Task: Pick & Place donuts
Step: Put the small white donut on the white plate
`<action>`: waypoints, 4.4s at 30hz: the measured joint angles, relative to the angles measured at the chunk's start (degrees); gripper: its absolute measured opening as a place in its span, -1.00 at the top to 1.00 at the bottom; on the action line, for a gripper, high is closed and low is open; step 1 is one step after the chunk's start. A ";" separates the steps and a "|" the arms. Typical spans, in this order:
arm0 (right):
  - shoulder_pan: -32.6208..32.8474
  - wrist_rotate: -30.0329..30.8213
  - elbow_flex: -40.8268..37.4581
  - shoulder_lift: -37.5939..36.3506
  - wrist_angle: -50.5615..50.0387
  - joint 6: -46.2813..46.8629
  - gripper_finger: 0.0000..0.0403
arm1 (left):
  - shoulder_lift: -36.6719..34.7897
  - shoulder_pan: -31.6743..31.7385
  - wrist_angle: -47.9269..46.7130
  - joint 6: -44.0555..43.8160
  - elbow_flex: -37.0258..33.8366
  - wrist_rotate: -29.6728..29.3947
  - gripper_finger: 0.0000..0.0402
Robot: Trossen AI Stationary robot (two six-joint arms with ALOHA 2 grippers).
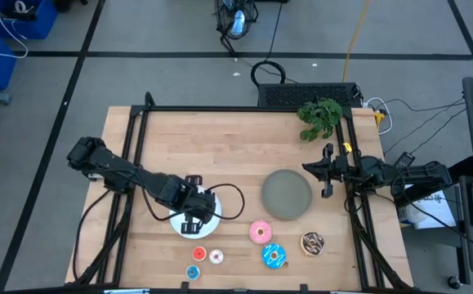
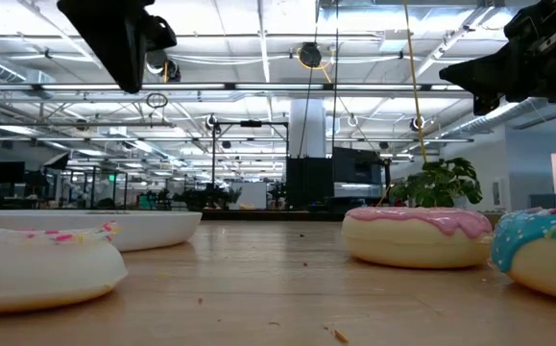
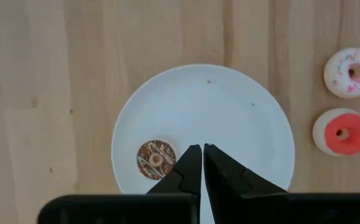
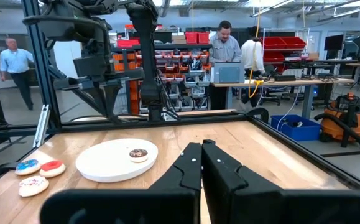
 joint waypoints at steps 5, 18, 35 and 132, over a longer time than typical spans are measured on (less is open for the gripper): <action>0.01 0.02 0.00 0.00 -0.11 0.00 1.00 | 0.00 -0.92 2.24 -0.44 0.00 0.90 0.87; 0.01 0.04 0.00 0.19 0.05 0.41 1.00 | 5.93 -9.22 10.86 -1.06 0.17 4.14 0.95; 0.01 0.02 0.00 0.33 0.48 0.24 1.00 | 23.19 -10.13 4.14 5.15 20.55 3.65 0.93; -0.01 0.06 -0.01 0.70 0.76 -1.46 1.00 | 29.07 -11.30 19.13 2.58 7.85 13.55 -0.70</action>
